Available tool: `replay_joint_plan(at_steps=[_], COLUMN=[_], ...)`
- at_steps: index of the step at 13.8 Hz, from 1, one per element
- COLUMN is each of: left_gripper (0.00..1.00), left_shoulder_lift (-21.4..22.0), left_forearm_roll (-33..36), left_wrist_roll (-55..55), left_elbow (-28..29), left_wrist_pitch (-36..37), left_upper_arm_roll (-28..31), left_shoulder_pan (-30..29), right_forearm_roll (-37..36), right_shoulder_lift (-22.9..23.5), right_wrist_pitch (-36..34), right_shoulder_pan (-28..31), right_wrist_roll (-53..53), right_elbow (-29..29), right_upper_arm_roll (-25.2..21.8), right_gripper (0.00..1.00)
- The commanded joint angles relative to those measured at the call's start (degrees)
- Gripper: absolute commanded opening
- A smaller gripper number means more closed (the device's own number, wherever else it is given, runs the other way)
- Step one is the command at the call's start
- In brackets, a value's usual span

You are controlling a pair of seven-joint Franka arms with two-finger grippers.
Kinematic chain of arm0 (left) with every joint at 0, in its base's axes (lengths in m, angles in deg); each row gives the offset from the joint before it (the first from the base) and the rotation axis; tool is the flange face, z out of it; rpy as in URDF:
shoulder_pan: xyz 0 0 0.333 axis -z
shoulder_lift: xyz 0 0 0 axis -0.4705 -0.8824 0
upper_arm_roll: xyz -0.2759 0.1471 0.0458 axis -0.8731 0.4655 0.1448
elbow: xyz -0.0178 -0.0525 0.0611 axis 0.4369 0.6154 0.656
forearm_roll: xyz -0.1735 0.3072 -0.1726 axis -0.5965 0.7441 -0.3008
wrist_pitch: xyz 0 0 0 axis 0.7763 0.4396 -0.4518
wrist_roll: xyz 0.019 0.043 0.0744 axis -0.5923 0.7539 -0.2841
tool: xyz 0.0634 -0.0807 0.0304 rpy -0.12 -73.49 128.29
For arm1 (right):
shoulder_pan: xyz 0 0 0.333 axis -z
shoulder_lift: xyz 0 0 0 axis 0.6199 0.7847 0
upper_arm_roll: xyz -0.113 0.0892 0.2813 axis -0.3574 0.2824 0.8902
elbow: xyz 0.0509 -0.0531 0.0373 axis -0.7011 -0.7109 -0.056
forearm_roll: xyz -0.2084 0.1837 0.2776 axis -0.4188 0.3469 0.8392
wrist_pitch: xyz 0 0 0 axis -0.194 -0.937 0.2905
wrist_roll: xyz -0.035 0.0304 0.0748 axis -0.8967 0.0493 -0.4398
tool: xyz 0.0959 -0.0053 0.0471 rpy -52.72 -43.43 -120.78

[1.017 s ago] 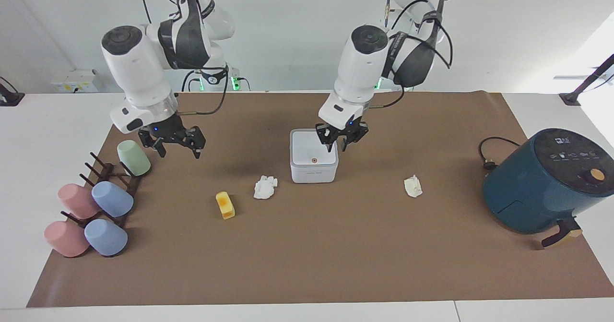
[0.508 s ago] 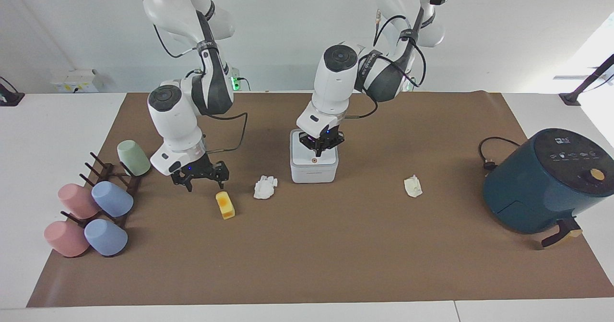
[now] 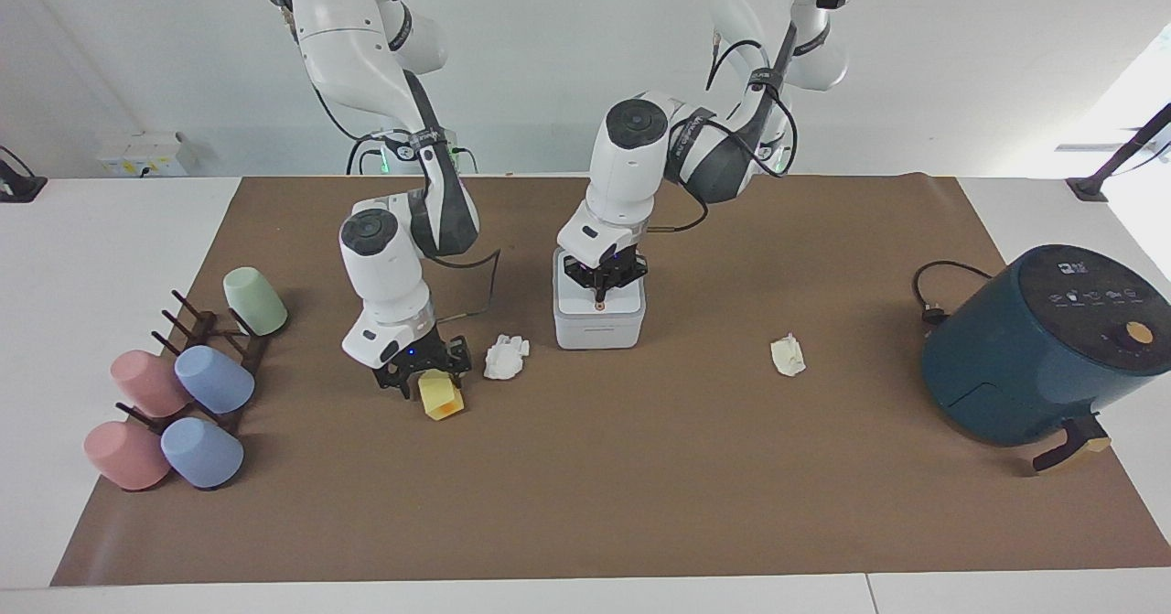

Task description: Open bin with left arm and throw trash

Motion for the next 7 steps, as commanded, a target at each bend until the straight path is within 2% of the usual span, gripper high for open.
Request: replay_joint_plan(at_steps=[1,4,7], left_gripper=[0.00,0.00,0.00], left_shoulder_lift=[1.43,1.52,1.52], left_forearm_roll=[-0.44,0.09,0.88], left_wrist_roll=[0.07,-0.45,-0.45], left_elbow=[3.81,6.44,7.68], left_wrist_pitch=[-3.34,-5.36,-6.33], left_upper_arm_roll=[0.95,1.04,1.04], left_shoulder_pan=[0.90,1.77,2.22], right_forearm_roll=[0.96,0.96,0.96], right_shoulder_lift=[-0.87,-3.67,-8.94], right_wrist_pitch=[0.53,-1.66,-8.67], right_shoulder_pan=[0.37,0.46,0.72], right_wrist_roll=[1.19,1.19,-0.99], right_elbow=[-0.38,-0.47,-0.38], right_upper_arm_roll=[0.02,-0.07,-0.07], right_gripper=[0.00,0.00,0.00])
